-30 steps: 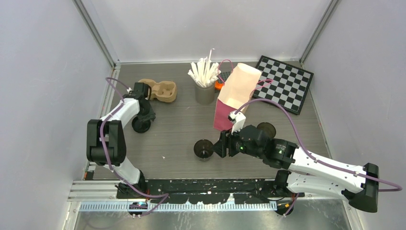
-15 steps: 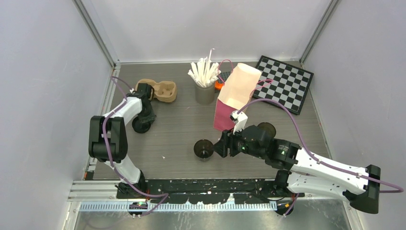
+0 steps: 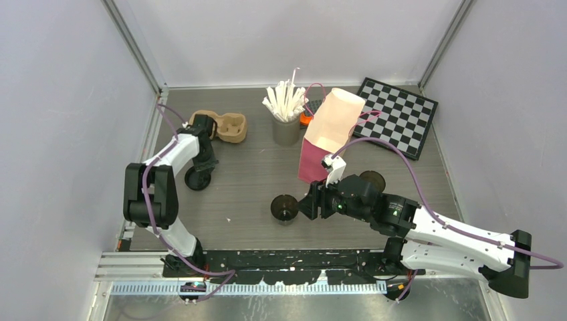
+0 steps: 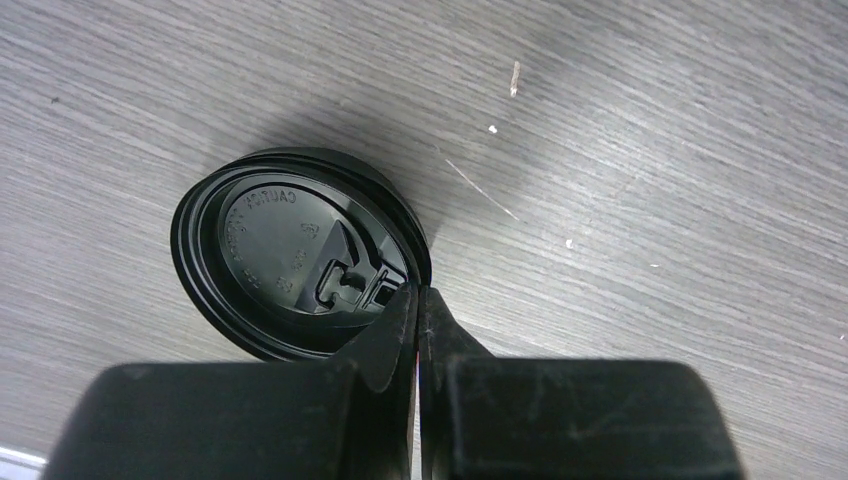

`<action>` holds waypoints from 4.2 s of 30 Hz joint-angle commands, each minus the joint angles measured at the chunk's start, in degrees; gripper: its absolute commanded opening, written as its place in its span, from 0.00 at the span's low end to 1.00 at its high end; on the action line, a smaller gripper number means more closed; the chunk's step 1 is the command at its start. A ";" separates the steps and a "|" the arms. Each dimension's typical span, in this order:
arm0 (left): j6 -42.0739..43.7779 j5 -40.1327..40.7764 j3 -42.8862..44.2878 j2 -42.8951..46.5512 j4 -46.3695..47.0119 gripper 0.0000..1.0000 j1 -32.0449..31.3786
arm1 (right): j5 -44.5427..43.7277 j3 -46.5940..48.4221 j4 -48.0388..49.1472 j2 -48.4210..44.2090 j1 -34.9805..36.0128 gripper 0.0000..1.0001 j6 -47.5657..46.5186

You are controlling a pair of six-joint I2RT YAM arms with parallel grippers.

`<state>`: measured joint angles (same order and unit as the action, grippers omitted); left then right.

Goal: Pack the takeout coffee

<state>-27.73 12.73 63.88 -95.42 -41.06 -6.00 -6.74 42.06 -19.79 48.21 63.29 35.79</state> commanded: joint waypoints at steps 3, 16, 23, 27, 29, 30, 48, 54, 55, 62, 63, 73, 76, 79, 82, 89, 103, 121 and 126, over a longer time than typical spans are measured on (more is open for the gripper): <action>1.24 1.86 3.08 3.70 -3.13 0.00 -0.16 | -0.23 1.05 1.32 -0.88 0.29 0.57 0.91; 3.31 -0.78 4.02 8.22 -6.37 0.00 -0.15 | 0.06 -0.40 4.10 -0.19 0.33 0.57 1.47; 4.12 -10.50 4.72 16.82 -7.63 0.00 -0.20 | -0.15 2.98 6.62 0.18 0.33 0.64 -3.16; 4.76 -21.92 6.29 20.33 -9.92 0.00 -0.15 | -0.97 5.22 8.41 0.52 0.28 0.67 -7.69; 4.45 -28.02 6.57 22.49 -10.89 0.00 -0.18 | -1.00 7.43 8.14 1.57 0.31 0.70 -11.15; 3.99 -30.81 6.23 23.86 -10.90 0.00 -0.16 | -0.58 8.10 8.85 2.13 0.31 0.73 -12.73; -26.49 -78.18 -15.85 48.01 21.16 0.00 -1.12 | 17.78 -3.37 44.66 5.91 4.07 0.89 -53.63; -38.58 -79.77 -19.69 49.69 34.78 0.00 -2.97 | 14.52 -7.73 52.74 5.94 4.74 0.92 -60.21; -39.37 -79.47 -19.87 49.91 35.49 0.00 -3.57 | 14.34 -8.39 54.44 6.44 4.82 0.93 -60.65; -41.76 -79.97 -20.38 49.96 39.11 0.00 -7.24 | 13.08 -9.69 59.16 10.30 4.84 0.96 -63.37; -41.64 -80.11 -20.76 49.78 39.07 0.00 -7.54 | 12.74 -9.86 59.78 10.53 4.82 0.96 -63.77; -39.46 -79.78 -22.09 49.19 37.45 0.00 -10.39 | 12.12 -10.17 58.68 10.65 4.83 0.96 -66.39; -38.64 -79.57 -21.88 48.93 36.28 0.00 -11.14 | 13.09 -10.05 57.68 10.55 4.85 0.96 -66.53; -38.09 -79.44 -21.82 48.88 35.66 0.00 -11.72 | 13.42 -10.15 57.24 10.37 4.82 0.96 -66.88; -38.02 -79.40 -21.73 48.76 35.23 0.00 -12.14 | 14.52 -9.94 56.00 10.09 4.86 0.96 -67.11; -36.76 -79.02 -20.39 48.86 32.96 0.00 -12.87 | 15.99 -8.42 52.90 9.94 4.86 0.97 -68.83; -36.53 -78.48 -20.72 48.47 32.42 0.00 -13.60 | 16.44 -7.72 53.72 11.20 4.87 0.97 -69.28; -37.58 -76.84 -20.72 48.93 31.92 0.00 -13.69 | 15.04 -9.37 54.11 10.93 4.91 0.87 -69.19; -38.06 -76.17 -20.99 49.33 31.99 0.00 -13.69 | 15.45 -9.88 53.02 10.00 4.84 0.81 -68.82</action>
<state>-65.58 -63.94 41.54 -47.29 -8.93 -19.44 8.64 31.64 31.11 59.99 67.83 -32.91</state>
